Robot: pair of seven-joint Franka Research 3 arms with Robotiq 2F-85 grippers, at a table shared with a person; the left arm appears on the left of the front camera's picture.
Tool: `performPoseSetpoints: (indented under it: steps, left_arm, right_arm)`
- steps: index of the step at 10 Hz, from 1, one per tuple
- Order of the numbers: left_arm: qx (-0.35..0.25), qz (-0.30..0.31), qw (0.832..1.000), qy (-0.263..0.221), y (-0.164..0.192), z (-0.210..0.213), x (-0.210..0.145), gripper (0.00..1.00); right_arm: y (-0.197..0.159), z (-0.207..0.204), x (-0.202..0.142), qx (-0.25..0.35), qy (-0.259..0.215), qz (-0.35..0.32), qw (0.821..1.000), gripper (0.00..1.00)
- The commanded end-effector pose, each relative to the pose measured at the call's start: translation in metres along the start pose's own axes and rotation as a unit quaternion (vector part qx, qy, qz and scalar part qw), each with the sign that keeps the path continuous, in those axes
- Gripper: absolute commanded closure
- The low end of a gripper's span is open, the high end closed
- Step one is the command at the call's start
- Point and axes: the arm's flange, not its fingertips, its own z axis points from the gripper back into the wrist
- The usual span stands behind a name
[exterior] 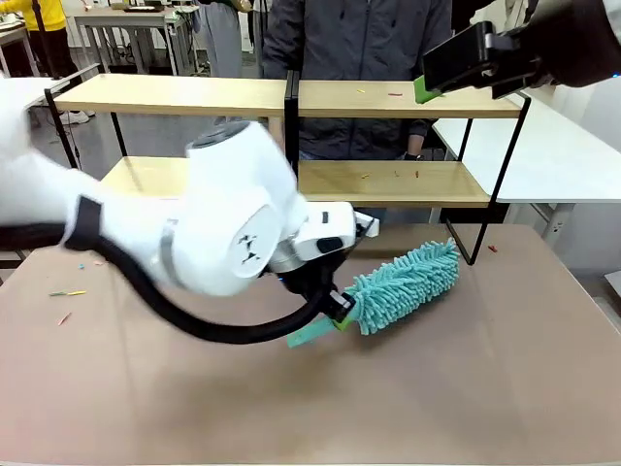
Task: Clean the shelves.
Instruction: Clean a randomly selected level of the Shelf with the Duster.
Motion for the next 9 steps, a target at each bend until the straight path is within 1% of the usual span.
performPoseSetpoints:
  steps: [1,2,3,4,5,6,7,8,9]
  left_arm:
    - [-0.030,0.000,0.993,-0.111,0.023,0.052,-0.069,0.88]
    - [-0.028,-0.004,0.988,-0.150,0.027,0.071,-0.093,0.88]
    - [-0.025,-0.020,0.983,-0.183,0.032,0.089,-0.117,0.88]
    - [-0.015,-0.038,0.978,-0.204,0.041,0.107,-0.142,0.88]
    - [0.002,-0.045,0.976,-0.212,0.049,0.123,-0.167,0.88]
    - [0.029,-0.057,0.972,-0.227,0.056,0.138,-0.189,0.88]
    - [0.048,-0.038,0.968,-0.243,0.060,0.147,-0.198,0.88]
    - [0.044,-0.019,0.969,-0.240,0.065,0.151,-0.199,0.88]
    - [0.037,-0.040,0.973,-0.225,0.075,0.124,-0.083,0.88]
  right_arm:
    - [-0.001,0.000,-0.001,0.000,-0.001,-0.003,1.000,0.00]
    - [-0.001,0.000,-0.001,0.000,-0.001,-0.003,1.000,0.00]
    - [-0.001,0.000,-0.001,0.000,-0.001,-0.003,1.000,0.00]
    - [-0.001,0.000,-0.001,0.000,-0.001,-0.003,1.000,0.00]
    - [-0.001,0.000,-0.001,0.000,-0.001,-0.003,1.000,0.00]
    - [-0.001,0.000,-0.001,0.000,-0.001,-0.003,1.000,0.00]
    - [-0.001,0.000,-0.001,0.000,-0.001,-0.003,1.000,0.00]
    - [-0.001,0.000,-0.001,0.000,-0.001,-0.003,1.000,0.00]
    - [-0.001,0.000,-0.001,0.000,-0.001,-0.003,1.000,0.00]
